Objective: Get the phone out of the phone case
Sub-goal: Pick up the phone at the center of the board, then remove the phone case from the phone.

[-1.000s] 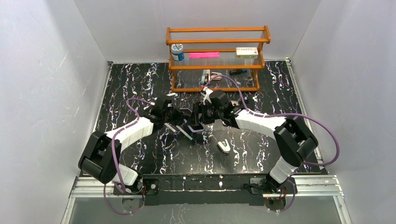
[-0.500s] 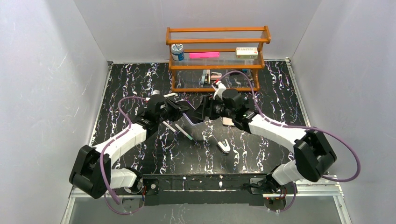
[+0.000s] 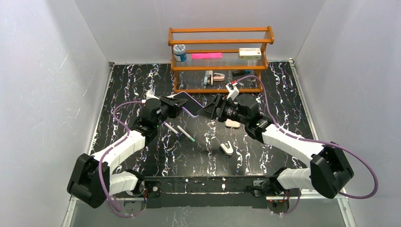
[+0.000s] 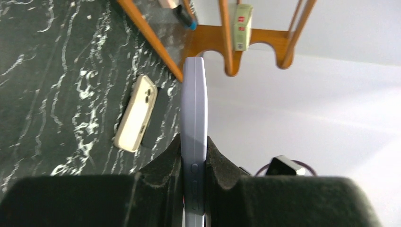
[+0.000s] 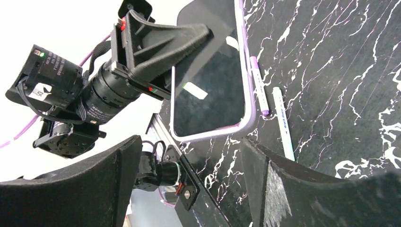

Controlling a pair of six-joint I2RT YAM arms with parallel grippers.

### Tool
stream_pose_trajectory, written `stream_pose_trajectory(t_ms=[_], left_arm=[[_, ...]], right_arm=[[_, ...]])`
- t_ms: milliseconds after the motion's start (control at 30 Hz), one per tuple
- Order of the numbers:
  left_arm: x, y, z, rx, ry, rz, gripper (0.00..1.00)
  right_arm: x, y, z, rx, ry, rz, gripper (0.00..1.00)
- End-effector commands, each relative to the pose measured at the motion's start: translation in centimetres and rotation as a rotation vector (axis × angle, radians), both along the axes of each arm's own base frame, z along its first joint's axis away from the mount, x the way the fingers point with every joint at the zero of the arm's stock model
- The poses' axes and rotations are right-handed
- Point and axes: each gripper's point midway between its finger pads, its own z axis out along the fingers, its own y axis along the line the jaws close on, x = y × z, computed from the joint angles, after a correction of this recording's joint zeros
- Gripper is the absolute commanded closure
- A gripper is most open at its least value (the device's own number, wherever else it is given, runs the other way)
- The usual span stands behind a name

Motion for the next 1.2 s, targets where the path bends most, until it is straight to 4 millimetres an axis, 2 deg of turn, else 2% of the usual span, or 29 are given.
stream_pose_trajectory(t_ms=[0, 267, 467, 633, 933, 1167], left_arm=[[1.0, 0.7, 6.7, -0.175, -0.161, 0.078, 1.0], [0.9, 0.5, 8.6, -0.256, -0.201, 0.069, 1.0], [0.7, 0.2, 9.8, -0.277, -0.222, 0.053, 1.0], [0.4, 0.0, 10.4, -0.29, -0.234, 0.043, 1.0], [0.1, -0.4, 10.9, -0.306, -0.239, 0.03, 1.0], [-0.4, -1.2, 11.3, -0.322, -0.235, -0.015, 1.0]], right_arm=[[-0.6, 0.2, 2.2, 0.098, -0.001, 0.011, 0.17], [-1.2, 0.9, 3.3, 0.188, 0.014, 0.053, 0.22], [-0.8, 1.8, 5.2, 0.273, -0.013, 0.084, 0.26], [-0.3, 2.3, 6.0, 0.299, -0.026, 0.085, 0.3], [0.4, 2.7, 6.7, 0.351, -0.044, 0.08, 0.45], [0.5, 2.9, 6.1, 0.358, -0.051, 0.085, 0.58]])
